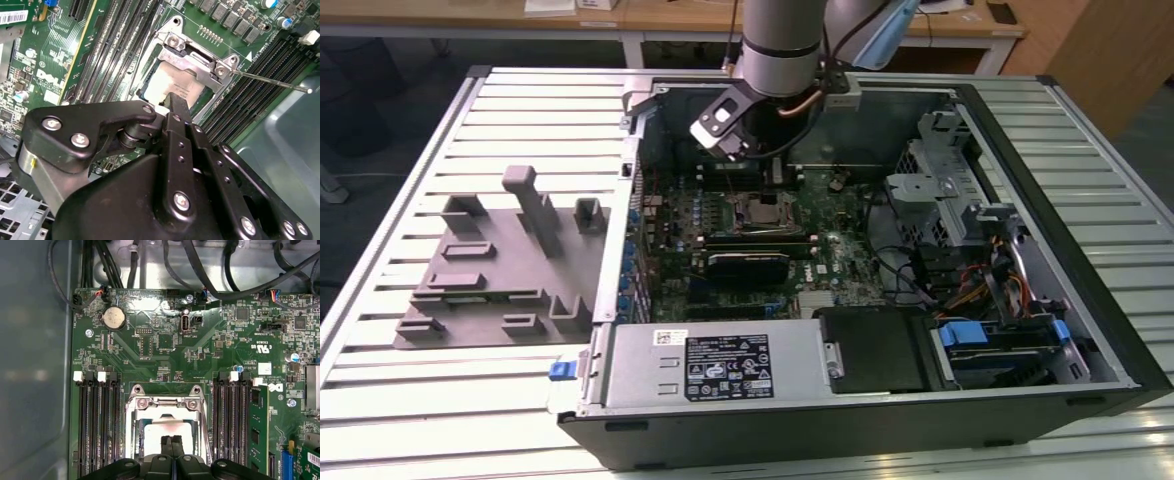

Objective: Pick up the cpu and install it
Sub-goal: 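Close the cpu cover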

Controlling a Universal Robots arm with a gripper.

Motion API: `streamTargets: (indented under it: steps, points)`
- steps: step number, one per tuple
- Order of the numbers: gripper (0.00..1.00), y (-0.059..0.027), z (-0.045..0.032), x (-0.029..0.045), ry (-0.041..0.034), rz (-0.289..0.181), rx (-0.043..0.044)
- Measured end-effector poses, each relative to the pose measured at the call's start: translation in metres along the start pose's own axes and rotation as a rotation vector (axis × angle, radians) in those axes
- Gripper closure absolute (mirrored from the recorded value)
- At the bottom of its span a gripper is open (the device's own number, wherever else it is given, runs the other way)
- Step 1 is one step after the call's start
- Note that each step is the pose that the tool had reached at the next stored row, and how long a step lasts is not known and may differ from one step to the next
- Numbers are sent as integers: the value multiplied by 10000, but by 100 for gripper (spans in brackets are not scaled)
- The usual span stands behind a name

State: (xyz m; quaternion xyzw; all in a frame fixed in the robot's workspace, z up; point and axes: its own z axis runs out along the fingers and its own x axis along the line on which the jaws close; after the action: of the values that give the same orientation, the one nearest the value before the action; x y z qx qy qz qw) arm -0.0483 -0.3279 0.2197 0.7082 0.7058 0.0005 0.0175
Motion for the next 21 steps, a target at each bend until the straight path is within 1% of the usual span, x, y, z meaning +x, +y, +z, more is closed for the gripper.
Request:
streamTargets:
  steps: [5,21]
  points:
    - [89,0,0,0,11,-449,-10]
    - [89,0,0,0,70,-2752,-66]
